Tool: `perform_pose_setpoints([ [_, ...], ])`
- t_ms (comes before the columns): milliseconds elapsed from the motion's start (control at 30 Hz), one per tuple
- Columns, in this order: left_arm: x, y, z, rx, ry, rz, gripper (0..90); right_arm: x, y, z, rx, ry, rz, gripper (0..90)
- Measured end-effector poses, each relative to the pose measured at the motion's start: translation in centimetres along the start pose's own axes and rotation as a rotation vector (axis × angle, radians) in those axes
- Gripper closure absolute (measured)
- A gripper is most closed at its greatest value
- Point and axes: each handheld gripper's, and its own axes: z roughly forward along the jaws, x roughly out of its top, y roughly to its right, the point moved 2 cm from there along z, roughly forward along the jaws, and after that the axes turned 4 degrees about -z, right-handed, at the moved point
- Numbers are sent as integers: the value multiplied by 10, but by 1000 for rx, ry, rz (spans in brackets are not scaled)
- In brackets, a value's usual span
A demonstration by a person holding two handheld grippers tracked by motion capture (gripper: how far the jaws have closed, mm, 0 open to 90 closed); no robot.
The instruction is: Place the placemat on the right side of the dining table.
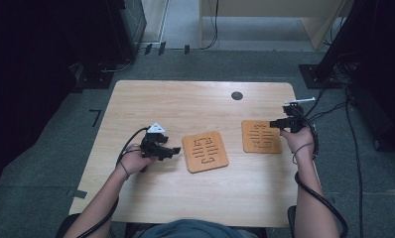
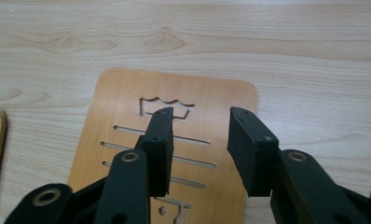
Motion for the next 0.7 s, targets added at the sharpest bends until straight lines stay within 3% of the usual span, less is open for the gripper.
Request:
perform_pose_setpoints([
  [467, 0, 0, 0, 1, 5, 0, 195, -6, -23, 17, 52, -16, -38, 422],
  [700, 0, 1, 1, 2, 7, 2, 190, -10, -38, 26, 62, -28, -95, 355],
])
